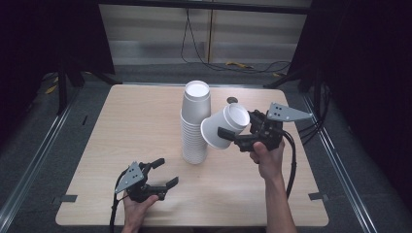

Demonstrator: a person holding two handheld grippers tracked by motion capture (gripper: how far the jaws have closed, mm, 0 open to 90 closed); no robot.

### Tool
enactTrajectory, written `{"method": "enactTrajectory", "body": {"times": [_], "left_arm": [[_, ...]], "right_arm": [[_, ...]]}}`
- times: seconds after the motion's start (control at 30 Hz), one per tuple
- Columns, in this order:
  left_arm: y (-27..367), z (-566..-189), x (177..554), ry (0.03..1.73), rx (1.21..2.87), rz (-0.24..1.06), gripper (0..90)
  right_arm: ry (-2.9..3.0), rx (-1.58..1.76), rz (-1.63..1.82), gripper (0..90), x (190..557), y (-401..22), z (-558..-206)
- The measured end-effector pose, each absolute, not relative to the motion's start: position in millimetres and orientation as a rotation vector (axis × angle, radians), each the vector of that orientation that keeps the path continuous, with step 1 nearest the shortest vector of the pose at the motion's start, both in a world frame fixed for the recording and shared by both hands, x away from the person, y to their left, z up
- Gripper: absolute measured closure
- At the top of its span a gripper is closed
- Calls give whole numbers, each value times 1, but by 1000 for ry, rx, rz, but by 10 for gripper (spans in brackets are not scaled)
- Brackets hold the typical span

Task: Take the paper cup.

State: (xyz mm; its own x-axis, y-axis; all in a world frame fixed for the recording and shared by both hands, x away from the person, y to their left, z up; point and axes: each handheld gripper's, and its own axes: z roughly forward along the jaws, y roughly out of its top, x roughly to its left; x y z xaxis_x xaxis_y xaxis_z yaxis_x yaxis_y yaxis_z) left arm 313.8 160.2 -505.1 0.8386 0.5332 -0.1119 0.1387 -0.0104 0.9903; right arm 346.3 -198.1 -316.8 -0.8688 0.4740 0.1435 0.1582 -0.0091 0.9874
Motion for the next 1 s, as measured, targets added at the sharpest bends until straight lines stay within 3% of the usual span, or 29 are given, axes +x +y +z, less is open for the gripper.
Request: {"method": "enactTrajectory", "body": {"times": [0.33,1.0], "left_arm": [[152,-482,312,478,1578,304,157],[132,-473,308,381,1605,247,156]], "right_arm": [[2081,679,1976,214,346,-191,-341],[2191,718,2014,214,339,-172,-396]]}}
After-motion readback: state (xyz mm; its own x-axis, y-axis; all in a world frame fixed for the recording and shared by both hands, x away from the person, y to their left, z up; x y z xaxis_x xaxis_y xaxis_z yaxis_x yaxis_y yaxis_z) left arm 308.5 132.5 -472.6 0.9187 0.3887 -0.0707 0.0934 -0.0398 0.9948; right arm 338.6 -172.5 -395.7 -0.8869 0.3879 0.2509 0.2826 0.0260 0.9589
